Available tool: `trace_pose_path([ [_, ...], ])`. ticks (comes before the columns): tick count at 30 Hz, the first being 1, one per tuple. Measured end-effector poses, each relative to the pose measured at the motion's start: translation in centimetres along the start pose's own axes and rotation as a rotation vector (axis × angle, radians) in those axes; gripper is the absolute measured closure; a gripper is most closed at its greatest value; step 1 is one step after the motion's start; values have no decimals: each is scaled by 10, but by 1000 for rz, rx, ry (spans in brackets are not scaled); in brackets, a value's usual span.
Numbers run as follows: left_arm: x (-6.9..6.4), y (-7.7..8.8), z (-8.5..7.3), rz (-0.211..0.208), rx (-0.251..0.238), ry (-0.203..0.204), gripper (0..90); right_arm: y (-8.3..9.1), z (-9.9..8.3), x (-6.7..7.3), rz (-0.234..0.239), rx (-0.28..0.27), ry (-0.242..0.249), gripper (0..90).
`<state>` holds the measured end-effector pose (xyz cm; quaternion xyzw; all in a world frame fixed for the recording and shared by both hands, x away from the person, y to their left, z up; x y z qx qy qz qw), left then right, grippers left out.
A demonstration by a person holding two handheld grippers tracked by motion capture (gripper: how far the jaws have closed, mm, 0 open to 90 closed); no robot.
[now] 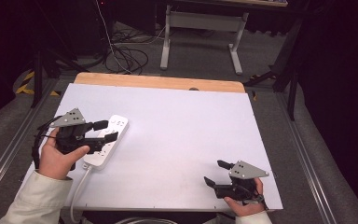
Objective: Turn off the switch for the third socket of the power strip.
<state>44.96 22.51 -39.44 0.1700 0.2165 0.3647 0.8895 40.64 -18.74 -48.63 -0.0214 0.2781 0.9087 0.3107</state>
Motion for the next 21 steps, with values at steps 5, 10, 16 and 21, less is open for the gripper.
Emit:
trace_pose_path([
  [5, -6, 9, -12, 22, -10, -27, 296, 1, 0, 0, -1, 0, -1, 245],
  [10, -8, 20, -28, 6, -40, -27, 259, 0, 0, 0, -1, 0, 0, 244],
  [16, -11, 31, -45, 7, -72, -56, 223, 0, 1, 1, 1, -2, 1, 244],
  [21, -10, 33, -60, 7, -47, -100, 203, 0, 1, 1, 1, -2, -1, 244],
])
Point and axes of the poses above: each handheld gripper's, and its own axes: y roughly backward along the jaws, z roughly out of its top, x roughly to its left, the point moved 5 cm from there along -y, roughly forward along the jaws, and after that the axes turned 11 degrees about y, right-handed, at the moved point
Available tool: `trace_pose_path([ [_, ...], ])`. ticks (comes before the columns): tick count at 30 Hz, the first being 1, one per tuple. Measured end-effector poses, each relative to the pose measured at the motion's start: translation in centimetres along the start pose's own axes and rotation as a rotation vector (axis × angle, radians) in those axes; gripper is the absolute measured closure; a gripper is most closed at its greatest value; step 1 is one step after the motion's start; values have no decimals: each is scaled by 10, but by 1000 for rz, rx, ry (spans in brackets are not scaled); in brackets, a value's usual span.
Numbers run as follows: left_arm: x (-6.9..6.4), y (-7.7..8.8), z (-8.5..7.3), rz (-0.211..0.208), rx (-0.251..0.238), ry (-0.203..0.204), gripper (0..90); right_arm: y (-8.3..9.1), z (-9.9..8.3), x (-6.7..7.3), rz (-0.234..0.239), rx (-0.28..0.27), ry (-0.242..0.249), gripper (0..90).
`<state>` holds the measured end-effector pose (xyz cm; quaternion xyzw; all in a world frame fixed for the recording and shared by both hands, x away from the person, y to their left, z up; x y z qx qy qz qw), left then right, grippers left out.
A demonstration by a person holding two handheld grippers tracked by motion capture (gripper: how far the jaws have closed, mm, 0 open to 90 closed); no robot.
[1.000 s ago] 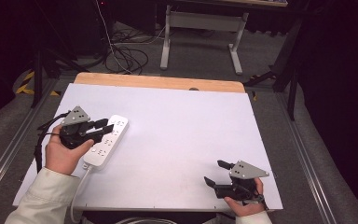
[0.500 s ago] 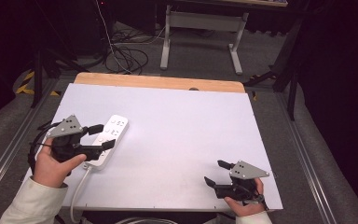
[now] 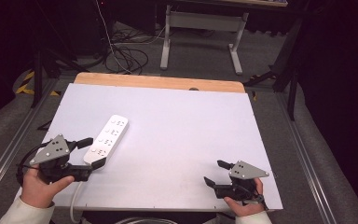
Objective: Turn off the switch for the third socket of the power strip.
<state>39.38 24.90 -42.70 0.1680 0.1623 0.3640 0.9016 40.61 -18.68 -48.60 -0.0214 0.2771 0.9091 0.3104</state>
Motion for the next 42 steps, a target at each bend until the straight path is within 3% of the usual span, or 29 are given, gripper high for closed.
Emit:
trace_pose_path([
  [6, 2, 3, -15, -15, -18, 32, 202, -1, 0, 0, -1, 4, 1, 244],
  [13, 3, 5, -33, -11, -25, 15, 203, 0, 0, 1, 3, -2, 5, 244],
  [29, 11, 1, -59, 63, -25, -2, 194, 0, 0, 1, 6, -8, 8, 242],
  [36, 16, 0, -73, 44, -22, 89, 192, 0, 0, 0, 7, -4, 5, 241],
  [38, 16, -2, -76, 39, -10, 98, 192, 0, 0, 0, 7, -4, 2, 242],
  [40, 15, -3, -77, 55, 1, 93, 190, 0, 0, 0, 7, -4, 2, 242],
  [42, 15, -5, -77, 84, 14, 56, 192, 0, 0, 1, 8, -4, 2, 242],
])
Point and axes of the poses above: each handheld gripper's, and its own axes: y roughly backward along the jaws, z roughly out of its top, x roughly to its left, the point moved 5 cm from there along -y, roughly forward along the jaws, and after that the axes turned 11 degrees about y, right-handed, at the moved point
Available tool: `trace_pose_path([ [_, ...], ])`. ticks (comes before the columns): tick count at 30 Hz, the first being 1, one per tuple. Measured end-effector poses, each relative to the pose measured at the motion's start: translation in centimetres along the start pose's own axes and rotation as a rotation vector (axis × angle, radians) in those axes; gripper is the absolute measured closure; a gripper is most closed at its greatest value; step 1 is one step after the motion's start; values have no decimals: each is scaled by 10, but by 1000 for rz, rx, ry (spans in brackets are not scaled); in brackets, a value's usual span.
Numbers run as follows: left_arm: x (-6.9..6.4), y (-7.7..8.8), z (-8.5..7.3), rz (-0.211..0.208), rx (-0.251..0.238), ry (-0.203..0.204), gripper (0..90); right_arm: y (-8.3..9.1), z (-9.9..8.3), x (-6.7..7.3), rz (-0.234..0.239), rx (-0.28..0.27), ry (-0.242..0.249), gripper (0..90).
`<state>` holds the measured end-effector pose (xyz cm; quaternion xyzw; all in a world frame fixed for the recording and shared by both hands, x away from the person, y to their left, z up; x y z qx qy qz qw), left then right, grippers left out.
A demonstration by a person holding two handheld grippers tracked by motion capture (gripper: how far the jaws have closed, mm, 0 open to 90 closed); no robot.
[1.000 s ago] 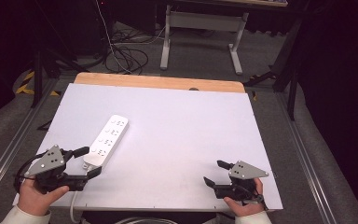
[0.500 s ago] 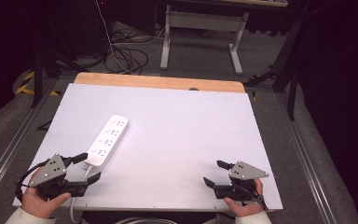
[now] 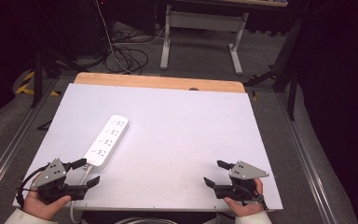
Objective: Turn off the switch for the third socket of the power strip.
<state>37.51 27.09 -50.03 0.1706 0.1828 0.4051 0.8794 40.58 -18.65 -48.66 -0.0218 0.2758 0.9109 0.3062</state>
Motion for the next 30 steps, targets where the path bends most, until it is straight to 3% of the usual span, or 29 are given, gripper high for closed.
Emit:
trace_pose_path([
  [8, -1, 1, 6, 12, -40, -28, 196, 0, 0, 0, 3, -2, 0, 242],
  [16, -3, 5, 8, -9, -73, -15, 197, 0, -1, -1, 3, -2, -2, 242],
  [30, -2, 7, 10, 4, -93, -5, 200, 0, 0, -1, 2, -4, -3, 242],
])
Point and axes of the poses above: each handheld gripper's, and its own axes: y roughly backward along the jaws, z roughly out of its top, x roughly to its left, the point moved 5 cm from there along -y, roughly forward along the jaws, and after that the axes turned 11 degrees about y, right-handed, at the moved point
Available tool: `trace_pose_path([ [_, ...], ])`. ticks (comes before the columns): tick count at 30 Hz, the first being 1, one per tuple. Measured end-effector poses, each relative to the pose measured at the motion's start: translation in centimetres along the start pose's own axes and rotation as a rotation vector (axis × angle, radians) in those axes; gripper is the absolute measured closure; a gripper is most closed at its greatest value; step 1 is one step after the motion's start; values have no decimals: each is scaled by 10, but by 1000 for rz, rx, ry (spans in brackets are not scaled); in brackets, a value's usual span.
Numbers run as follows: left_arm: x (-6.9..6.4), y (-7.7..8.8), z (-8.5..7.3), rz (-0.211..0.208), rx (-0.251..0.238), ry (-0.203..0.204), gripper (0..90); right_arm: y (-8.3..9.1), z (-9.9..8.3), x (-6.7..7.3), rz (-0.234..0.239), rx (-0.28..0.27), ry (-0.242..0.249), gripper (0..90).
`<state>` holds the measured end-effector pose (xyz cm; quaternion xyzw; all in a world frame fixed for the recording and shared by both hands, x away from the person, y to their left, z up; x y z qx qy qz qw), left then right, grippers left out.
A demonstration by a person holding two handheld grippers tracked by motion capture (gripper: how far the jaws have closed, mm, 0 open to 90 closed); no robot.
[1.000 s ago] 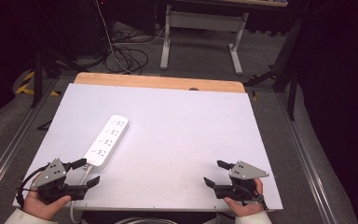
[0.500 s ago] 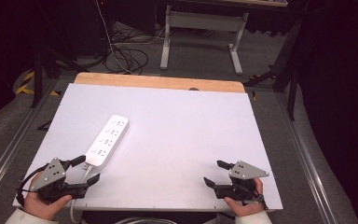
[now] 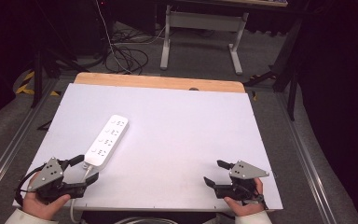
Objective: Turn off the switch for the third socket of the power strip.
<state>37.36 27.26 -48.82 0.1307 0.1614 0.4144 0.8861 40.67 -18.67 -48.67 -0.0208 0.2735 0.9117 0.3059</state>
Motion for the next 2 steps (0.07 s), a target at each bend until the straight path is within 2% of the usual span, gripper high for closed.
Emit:
trace_pose_path([
  [2, 0, 0, 0, 4, -4, 1, 202, 0, 0, 0, 0, 1, -1, 242],
])
Point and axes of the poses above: each handheld gripper's, and its own axes: y roughly backward along the jaws, z roughly out of its top, x roughly to its left, the point moved 5 cm from there along -y, roughly forward along the jaws, and after that the axes turned 11 degrees about y, right-handed, at the moved point
